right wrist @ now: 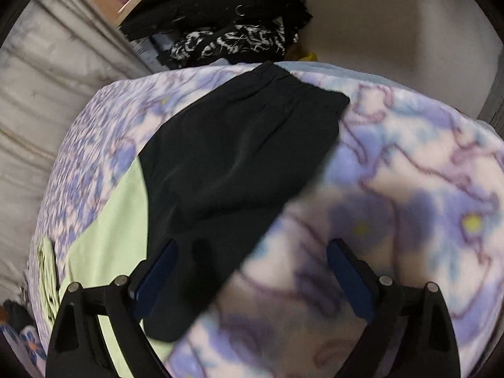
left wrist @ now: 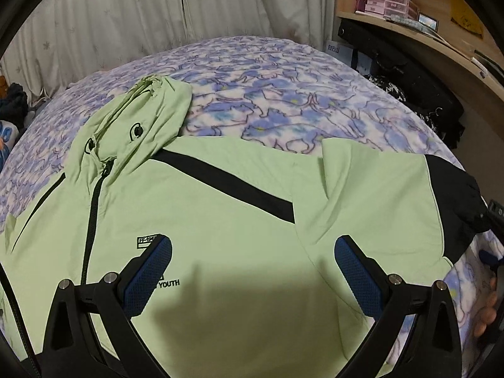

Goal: Fold large clothes
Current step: 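Grasp the black sleeve cuff with the right gripper and lift it, then fold the black sleeve across the jacket front and release with the right gripper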

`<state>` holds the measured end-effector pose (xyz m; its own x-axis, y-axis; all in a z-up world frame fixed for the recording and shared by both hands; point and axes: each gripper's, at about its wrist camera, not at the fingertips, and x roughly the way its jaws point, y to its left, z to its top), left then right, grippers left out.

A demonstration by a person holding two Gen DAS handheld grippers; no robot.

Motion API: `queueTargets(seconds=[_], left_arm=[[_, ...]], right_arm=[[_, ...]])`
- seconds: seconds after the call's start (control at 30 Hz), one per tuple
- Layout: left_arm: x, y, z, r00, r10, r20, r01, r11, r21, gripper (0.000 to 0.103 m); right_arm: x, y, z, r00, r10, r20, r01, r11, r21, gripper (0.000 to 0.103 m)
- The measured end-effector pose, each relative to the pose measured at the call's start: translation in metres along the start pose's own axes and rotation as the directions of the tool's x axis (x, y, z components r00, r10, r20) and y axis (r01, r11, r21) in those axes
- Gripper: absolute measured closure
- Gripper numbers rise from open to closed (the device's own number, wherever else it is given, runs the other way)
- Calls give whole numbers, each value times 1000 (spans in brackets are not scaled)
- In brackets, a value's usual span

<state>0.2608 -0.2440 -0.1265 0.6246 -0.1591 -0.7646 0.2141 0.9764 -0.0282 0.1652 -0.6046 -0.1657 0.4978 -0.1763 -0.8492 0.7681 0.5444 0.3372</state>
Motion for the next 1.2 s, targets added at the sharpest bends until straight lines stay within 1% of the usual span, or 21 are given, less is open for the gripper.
queueTargets(seconds=[0.03, 0.07, 0.1, 0.13, 0.2, 0.23, 0.27, 0.37, 0.4, 0.5, 0.57, 0.63, 0.7, 0.77, 0.83, 0.93, 1.03, 1.07, 1.1, 1.17, 1.2], left_arm=[[0, 1, 1, 1000, -2, -1, 2, 1000, -2, 1], [1, 1, 2, 1000, -5, -3, 5, 1000, -5, 1], [2, 1, 4, 1000, -8, -3, 8, 1000, -6, 1], [1, 1, 5, 1000, -12, -2, 12, 1000, -7, 1], [-3, 2, 7, 1000, -20, 3, 20, 1000, -10, 1], [-5, 3, 8, 1000, -22, 5, 22, 1000, -9, 1], [-7, 4, 9, 1000, -23, 7, 23, 1000, -8, 1], [-19, 10, 12, 999, -32, 15, 32, 999, -14, 1], [-24, 14, 13, 999, -36, 22, 36, 999, -18, 1], [-45, 29, 16, 998, -37, 50, 39, 998, -40, 1], [-62, 46, 15, 997, -26, 75, 31, 997, -66, 1], [-77, 66, 12, 993, -37, 108, 47, 994, -98, 1], [-92, 89, 7, 991, -29, 130, 46, 990, -133, 1], [-103, 115, -1, 990, 2, 142, 22, 986, -164, 1], [-111, 142, -11, 988, 48, 146, -16, 978, -208, 1], [-112, 178, -28, 992, 80, 102, -50, 962, -267, 1], [-103, 210, -46, 996, 88, 35, -74, 951, -299, 1], [-99, 219, -52, 997, 80, 13, -72, 949, -306, 1], [-97, 224, -57, 997, 72, 0, -68, 948, -311, 1], [-91, 232, -68, 999, 44, -29, -51, 949, -312, 1], [-88, 233, -71, 999, 30, -46, -42, 951, -308, 1]], right_arm=[[5, 1, 7, 1000, -9, -2, 9, 1000, 11, 15], [8, 1, 11, 1000, -15, -3, 15, 1000, 19, 26], [12, 0, 17, 1000, -18, -8, 18, 999, 31, 41], [15, 0, 22, 1000, -6, -14, 7, 999, 40, 50], [17, 0, 30, 999, 40, -21, -39, 998, 49, 87], [13, 2, 33, 998, 65, -14, -65, 997, 47, 92], [8, 5, 33, 997, 71, 4, -71, 997, 36, 93], [-28, 28, 30, 986, 127, 104, -122, 991, -53, 94], [-46, 40, 26, 973, 186, 134, -174, 980, -96, 94], [-90, 82, 11, 937, 304, 172, -259, 936, -240, 95], [-117, 116, -7, 907, 388, 162, -312, 880, -358, 95], [-139, 154, -35, 880, 461, 111, -356, 797, -489, 95], [-148, 185, -65, 872, 485, 63, -366, 732, -574, 95], [-148, 216, -104, 864, 503, -26, -397, 649, -649, 95], [-136, 240, -144, 875, 473, -103, -400, 586, -705, 94], [-106, 263, -205, 904, 385, -185, -379, 525, -762, 93], [-74, 269, -254, 919, 279, -278, -384, 475, -792, 89], [-66, 268, -266, 919, 254, -303, -391, 467, -793, 81], [-62, 265, -277, 918, 234, -319, -394, 460, -796, 66], [-57, 259, -298, 922, 202, -331, -387, 443, -809, 49], [-57, 258, -305, 925, 192, -328, -380, 436, -816, 45]])
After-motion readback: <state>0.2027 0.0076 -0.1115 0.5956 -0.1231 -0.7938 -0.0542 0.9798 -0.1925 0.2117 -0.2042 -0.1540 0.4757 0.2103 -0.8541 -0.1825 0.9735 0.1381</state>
